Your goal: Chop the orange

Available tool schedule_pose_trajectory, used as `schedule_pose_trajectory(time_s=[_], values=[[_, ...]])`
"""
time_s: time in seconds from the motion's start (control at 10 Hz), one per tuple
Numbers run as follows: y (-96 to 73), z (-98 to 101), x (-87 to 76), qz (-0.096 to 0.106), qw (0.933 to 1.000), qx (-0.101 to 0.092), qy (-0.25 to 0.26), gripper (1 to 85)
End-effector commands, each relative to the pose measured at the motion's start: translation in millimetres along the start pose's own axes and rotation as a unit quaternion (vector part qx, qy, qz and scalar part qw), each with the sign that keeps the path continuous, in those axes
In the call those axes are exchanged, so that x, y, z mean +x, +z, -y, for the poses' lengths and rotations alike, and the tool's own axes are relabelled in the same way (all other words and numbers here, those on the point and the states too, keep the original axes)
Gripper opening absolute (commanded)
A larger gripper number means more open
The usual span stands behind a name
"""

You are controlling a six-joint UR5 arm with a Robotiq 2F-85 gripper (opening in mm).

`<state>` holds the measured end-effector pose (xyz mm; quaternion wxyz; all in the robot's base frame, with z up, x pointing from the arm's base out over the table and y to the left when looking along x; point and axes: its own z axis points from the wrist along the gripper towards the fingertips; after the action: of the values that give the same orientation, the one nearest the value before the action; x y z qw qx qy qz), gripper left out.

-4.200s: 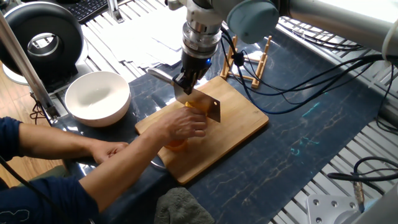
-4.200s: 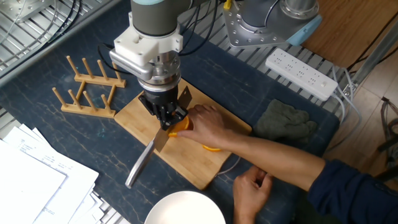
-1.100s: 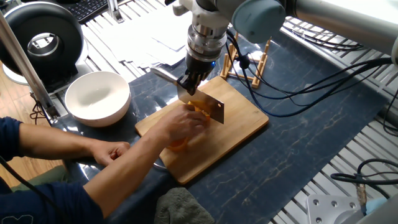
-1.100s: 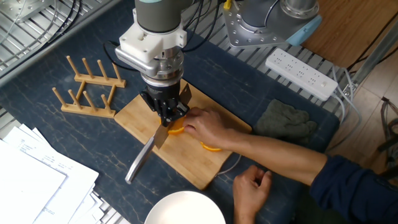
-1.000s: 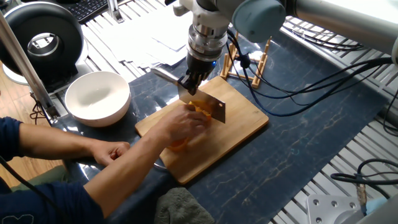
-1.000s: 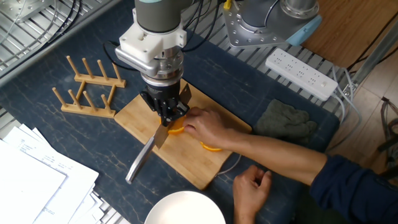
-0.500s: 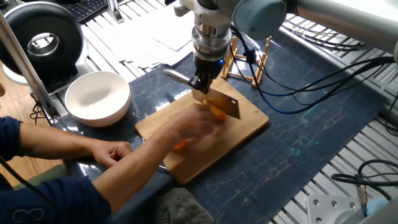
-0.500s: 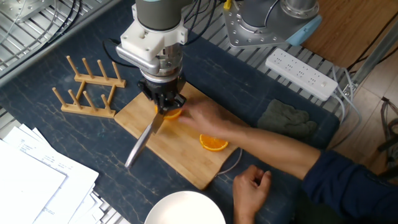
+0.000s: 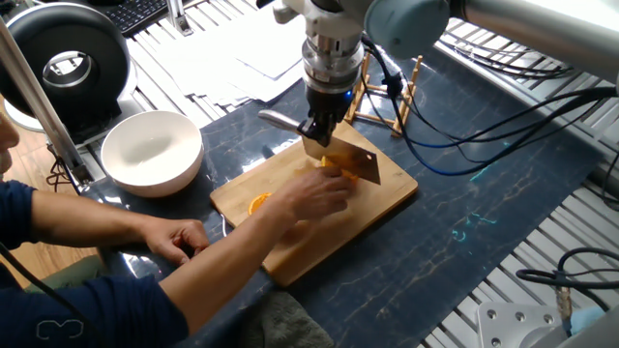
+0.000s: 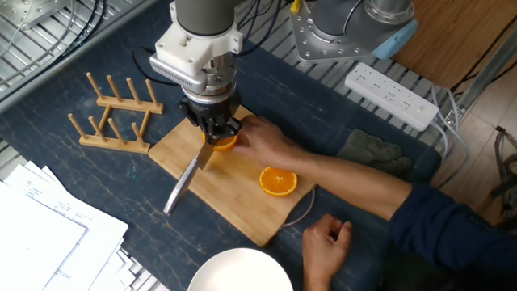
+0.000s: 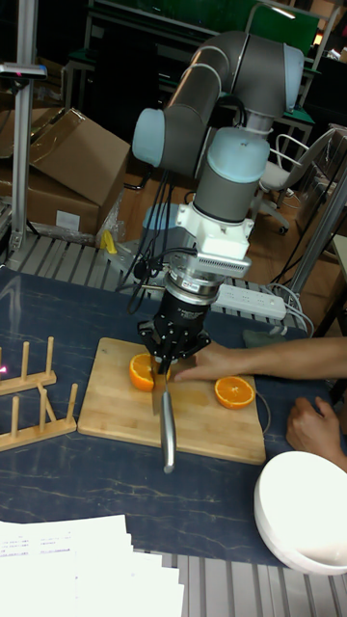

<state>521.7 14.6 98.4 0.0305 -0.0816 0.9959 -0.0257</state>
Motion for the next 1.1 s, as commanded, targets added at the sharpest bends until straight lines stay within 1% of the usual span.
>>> schedule_pose_trajectory(time_s=[0.0, 0.3, 0.5, 0.6, 0.7, 0.8, 0.9, 1.0], values=[[-19.4, 4.6, -12.8, 0.007, 0.9999, 0.001, -0.007, 1.3], [-21.3, -0.7, -19.0, 0.013, 0.9999, -0.009, -0.004, 1.3], [-26.2, -6.2, -22.6, 0.01, 0.9999, -0.013, -0.004, 1.3], [-28.7, -5.1, -25.7, 0.008, 0.9999, -0.006, -0.008, 1.3], [-30.4, 0.1, -28.4, 0.009, 0.9998, 0.0, -0.019, 1.3], [-33.5, 9.4, -29.0, 0.007, 0.9993, 0.011, -0.034, 1.3], [-36.8, 10.7, -29.0, 0.004, 0.9993, 0.013, -0.036, 1.3], [-39.9, 19.6, -30.7, 0.003, 0.9984, 0.024, -0.052, 1.3]])
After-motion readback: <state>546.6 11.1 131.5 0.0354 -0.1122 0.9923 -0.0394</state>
